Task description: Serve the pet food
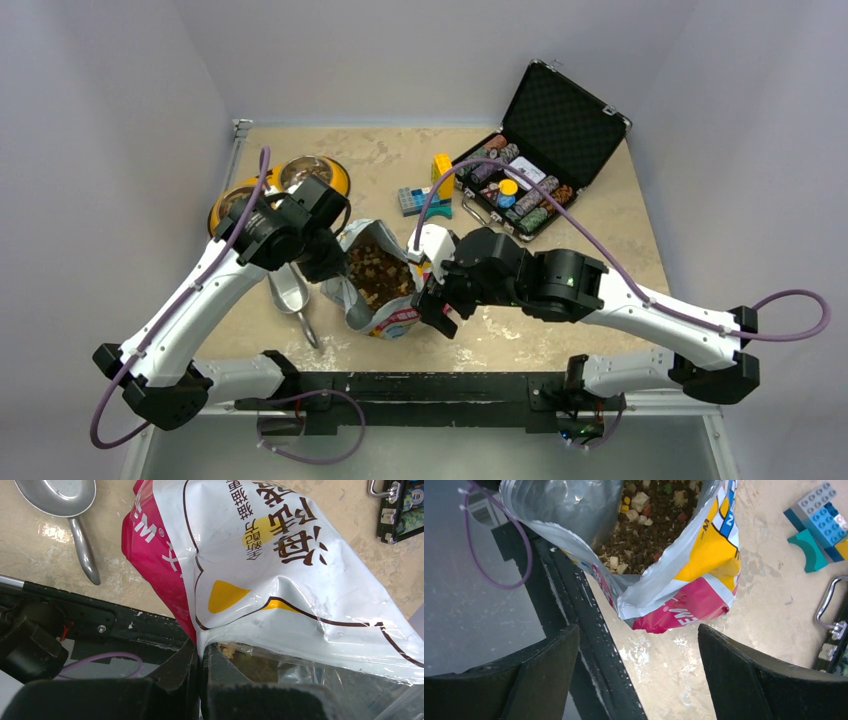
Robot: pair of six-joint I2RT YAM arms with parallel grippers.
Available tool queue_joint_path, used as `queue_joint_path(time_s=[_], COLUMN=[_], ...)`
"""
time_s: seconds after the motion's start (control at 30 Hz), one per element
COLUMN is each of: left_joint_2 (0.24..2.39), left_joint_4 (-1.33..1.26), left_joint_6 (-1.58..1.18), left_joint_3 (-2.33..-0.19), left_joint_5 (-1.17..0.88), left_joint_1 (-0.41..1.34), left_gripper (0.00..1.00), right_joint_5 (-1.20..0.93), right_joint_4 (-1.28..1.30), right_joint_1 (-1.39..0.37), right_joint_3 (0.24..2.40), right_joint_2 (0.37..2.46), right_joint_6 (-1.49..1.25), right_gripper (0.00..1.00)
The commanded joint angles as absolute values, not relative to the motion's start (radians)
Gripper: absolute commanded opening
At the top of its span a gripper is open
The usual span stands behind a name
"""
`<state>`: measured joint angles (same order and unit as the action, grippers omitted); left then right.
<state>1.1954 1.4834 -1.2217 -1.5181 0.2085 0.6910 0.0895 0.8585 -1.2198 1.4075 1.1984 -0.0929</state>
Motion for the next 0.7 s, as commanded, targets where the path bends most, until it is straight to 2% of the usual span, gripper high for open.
queue_joint_path(time_s=[0.0,0.13,0.27,0.3,0.37,0.47,0.5,0.53,0.63,0.67], left_joint_2=[1.163,1.162,1.154,1.152,1.151,1.157,1.16,1.163,1.147,1.131], left_joint_4=[1.404,1.409,1.426,1.427,1.439,1.471,1.5,1.546,1.664,1.701], left_joint_6=[-1.252,-1.244,-1.256,-1.256,-1.253,-1.245,-1.254,-1.273,-1.338,-1.357], left_joint_3=[-1.53,-1.543,-1.542,-1.545,-1.557,-1.595,-1.613,-1.636,-1.669,-1.663], left_joint_5=[0.244,0.234,0.237,0.246,0.273,0.338,0.369,0.401,0.467,0.474], left_joint_1=[0.686,0.686,0.686,0.686,0.686,0.684,0.684,0.682,0.681,0.681], left_gripper=[0.0,0.0,0.0,0.0,0.0,0.0,0.0,0.0,0.0,0.04], right_joint_5=[0.044,0.072,0.105,0.133,0.234,0.385,0.425,0.462,0.458,0.449], right_joint_4=[0.697,0.641,0.638,0.646,0.631,0.639,0.648,0.659,0.659,0.658], right_joint_1=[-1.235,-1.235,-1.254,-1.271,-1.306,-1.326,-1.325,-1.325,-1.317,-1.306], right_joint_3=[1.33,1.313,1.387,1.406,1.419,1.405,1.393,1.379,1.312,1.296], right_joint_2=[1.17,1.192,1.28,1.302,1.331,1.335,1.323,1.301,1.189,1.156], right_joint_6=[0.088,0.169,0.206,0.21,0.217,0.2,0.189,0.178,0.169,0.162], right_gripper=[0.89,0.87,0.74,0.69,0.53,0.14,0.04,0.0,0.0,0.0])
